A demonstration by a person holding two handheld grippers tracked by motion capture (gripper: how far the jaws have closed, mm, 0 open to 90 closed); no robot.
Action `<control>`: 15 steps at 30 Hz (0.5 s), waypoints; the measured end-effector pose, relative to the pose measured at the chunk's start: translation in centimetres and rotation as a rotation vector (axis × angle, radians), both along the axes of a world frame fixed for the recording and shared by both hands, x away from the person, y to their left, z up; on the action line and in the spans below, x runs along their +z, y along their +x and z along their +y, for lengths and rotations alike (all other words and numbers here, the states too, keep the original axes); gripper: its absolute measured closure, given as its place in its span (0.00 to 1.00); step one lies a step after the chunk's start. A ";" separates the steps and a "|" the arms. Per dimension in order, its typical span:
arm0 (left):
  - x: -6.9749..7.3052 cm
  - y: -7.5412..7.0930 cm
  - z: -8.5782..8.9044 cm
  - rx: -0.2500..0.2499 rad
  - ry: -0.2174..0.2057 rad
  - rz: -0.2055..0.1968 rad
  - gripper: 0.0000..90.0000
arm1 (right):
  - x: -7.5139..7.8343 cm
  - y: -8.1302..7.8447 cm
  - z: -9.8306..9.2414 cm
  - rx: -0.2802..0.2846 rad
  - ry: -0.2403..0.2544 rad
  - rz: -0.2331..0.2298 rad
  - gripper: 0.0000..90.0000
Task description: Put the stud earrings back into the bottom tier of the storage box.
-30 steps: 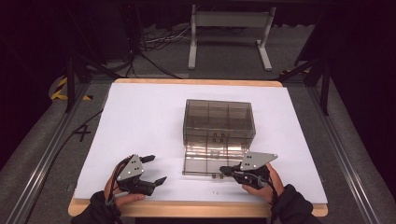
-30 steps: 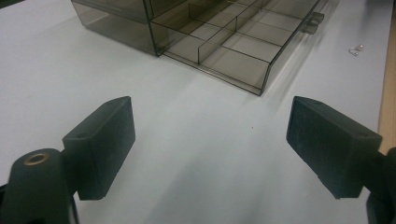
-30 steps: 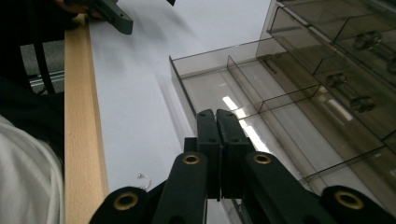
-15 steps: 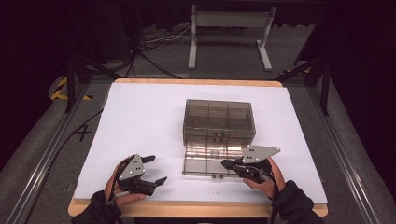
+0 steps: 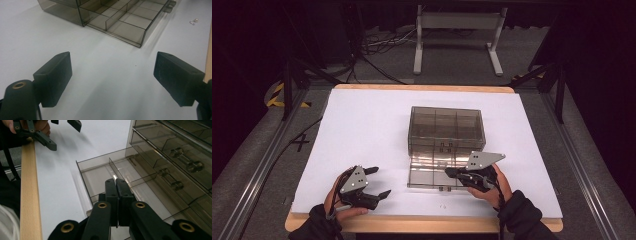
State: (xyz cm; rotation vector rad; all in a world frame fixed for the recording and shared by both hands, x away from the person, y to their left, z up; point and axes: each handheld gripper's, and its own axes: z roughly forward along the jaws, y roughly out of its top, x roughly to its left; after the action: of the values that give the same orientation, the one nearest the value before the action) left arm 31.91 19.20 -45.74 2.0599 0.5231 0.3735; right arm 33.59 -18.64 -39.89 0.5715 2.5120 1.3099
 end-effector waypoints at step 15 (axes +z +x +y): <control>0.0 0.1 -0.3 0.003 0.023 0.011 0.17 | -0.9 1.3 1.1 -0.042 -0.046 0.042 0.99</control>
State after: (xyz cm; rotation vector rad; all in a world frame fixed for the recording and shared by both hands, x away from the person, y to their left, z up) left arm 32.03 18.95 -45.77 2.0841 0.5305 0.3718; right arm 34.87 -17.58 -40.74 0.6447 2.5415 1.2348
